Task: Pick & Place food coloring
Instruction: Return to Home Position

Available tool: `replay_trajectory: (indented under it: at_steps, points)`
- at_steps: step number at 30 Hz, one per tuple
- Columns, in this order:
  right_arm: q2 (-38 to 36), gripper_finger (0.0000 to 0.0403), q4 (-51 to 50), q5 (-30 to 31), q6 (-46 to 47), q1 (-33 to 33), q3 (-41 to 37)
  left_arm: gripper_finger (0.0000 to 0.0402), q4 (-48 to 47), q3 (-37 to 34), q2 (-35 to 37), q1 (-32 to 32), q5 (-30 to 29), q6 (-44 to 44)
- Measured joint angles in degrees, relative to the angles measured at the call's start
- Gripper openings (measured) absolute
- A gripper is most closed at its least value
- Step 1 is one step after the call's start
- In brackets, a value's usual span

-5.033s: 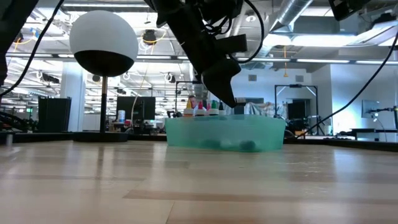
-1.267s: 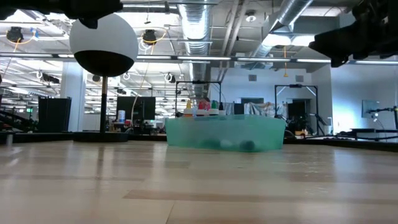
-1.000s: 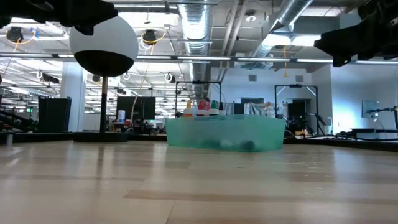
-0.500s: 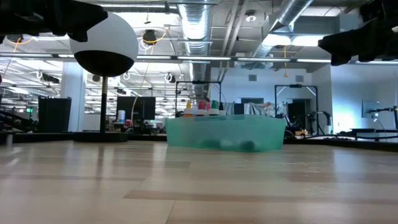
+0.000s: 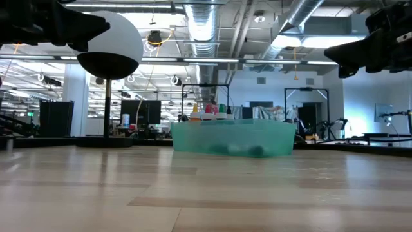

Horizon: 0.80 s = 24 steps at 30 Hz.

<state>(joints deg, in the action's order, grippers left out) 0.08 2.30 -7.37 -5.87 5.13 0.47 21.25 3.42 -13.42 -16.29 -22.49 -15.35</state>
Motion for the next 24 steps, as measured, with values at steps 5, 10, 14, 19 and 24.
replay_trajectory:
  at_steps: [5, 10, 14, 19, 24]
  points:
    - [0.0, 0.0054, -0.1, 0.2, -0.1, 0.0, 0.0, 0.0107, -2.0, 0.0, 0.0, 0.0, -0.7, 0.5]
    - [0.0, 0.0054, -0.4, 0.1, -0.1, 0.0, -0.1, 0.0107, -3.3, 0.0, 0.0, 0.0, -0.8, 1.2]
    - [0.0, 0.0054, -0.3, 0.0, -0.1, -0.4, -0.1, 0.0107, -4.0, 0.0, 0.0, 0.0, -0.7, 1.8]
    - [0.0, 0.0054, -0.3, 0.0, -0.1, -1.2, -0.1, 0.0107, -5.0, 0.0, 0.0, 0.0, -0.7, 3.1]
    - [0.0, 0.0054, -0.3, 0.0, 0.1, -1.9, -0.1, 0.0107, -5.6, 0.0, 0.0, 0.0, -0.6, 4.4]
